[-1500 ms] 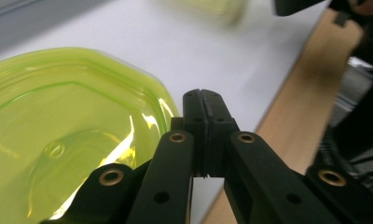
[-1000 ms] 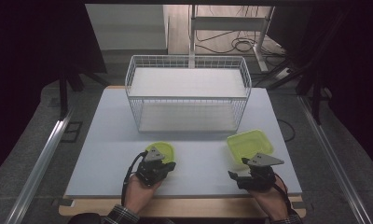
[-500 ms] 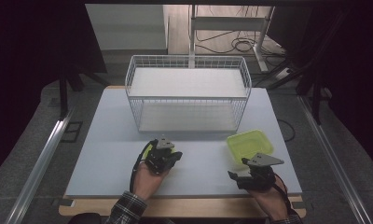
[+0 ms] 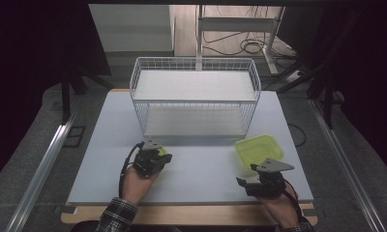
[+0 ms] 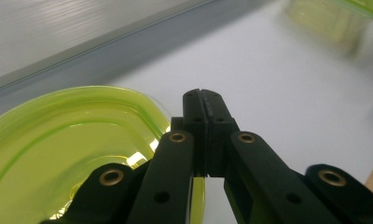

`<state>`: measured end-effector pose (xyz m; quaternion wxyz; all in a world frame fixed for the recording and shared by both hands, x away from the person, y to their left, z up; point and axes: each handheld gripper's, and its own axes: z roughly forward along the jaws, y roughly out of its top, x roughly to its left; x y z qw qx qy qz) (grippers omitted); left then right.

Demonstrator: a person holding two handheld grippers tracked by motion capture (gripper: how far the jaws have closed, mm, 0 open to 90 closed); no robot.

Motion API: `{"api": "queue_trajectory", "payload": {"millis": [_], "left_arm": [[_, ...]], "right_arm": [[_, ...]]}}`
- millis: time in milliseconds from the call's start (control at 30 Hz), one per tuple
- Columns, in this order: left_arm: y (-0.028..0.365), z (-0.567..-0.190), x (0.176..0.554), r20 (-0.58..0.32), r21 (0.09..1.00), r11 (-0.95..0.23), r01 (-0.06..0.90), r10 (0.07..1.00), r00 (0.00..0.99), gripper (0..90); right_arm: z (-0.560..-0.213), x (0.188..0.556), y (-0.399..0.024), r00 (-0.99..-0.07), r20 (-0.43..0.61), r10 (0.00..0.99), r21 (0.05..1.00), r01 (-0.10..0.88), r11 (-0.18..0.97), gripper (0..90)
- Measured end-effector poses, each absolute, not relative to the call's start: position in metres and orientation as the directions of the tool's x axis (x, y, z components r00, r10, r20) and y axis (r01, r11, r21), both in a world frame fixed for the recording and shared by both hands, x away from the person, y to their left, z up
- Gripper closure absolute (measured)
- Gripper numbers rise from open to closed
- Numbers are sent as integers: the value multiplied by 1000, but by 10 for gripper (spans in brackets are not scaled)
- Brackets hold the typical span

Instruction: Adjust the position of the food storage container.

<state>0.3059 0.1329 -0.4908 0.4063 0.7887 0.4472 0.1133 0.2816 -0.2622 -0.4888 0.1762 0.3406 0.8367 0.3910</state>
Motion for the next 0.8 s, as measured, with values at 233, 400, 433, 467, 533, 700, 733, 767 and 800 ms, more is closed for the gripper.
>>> {"api": "queue_trajectory", "payload": {"millis": [233,400,433,467,533,700,733,767,800], "left_arm": [[166,-492,306,-182,739,-230,633,837,516,899],[177,-493,305,-214,746,-188,638,840,498,898],[175,-493,303,-223,753,-186,631,830,511,898],[173,-492,300,-226,760,-192,621,818,529,897],[168,-491,294,-228,775,-205,598,791,567,896],[162,-494,278,-232,795,-215,567,756,613,769],[162,-495,274,-224,799,-220,559,755,617,724],[161,-496,271,-213,801,-227,554,756,619,677],[161,-497,268,-205,803,-232,549,757,620,628]], "right_arm": [[-489,282,-262,-705,-27,709,774,434,461,260],[-489,282,-263,-704,-27,710,772,437,462,260],[-489,282,-263,-703,-25,711,773,438,459,260],[-489,282,-263,-698,-21,716,774,442,454,261],[-488,283,-264,-686,-2,728,776,458,434,275],[-483,284,-270,-666,7,746,785,466,409,342],[-482,285,-271,-661,6,750,785,468,405,354],[-481,286,-272,-657,1,754,785,467,406,376],[-481,287,-274,-654,-1,757,785,469,406,399]]}}
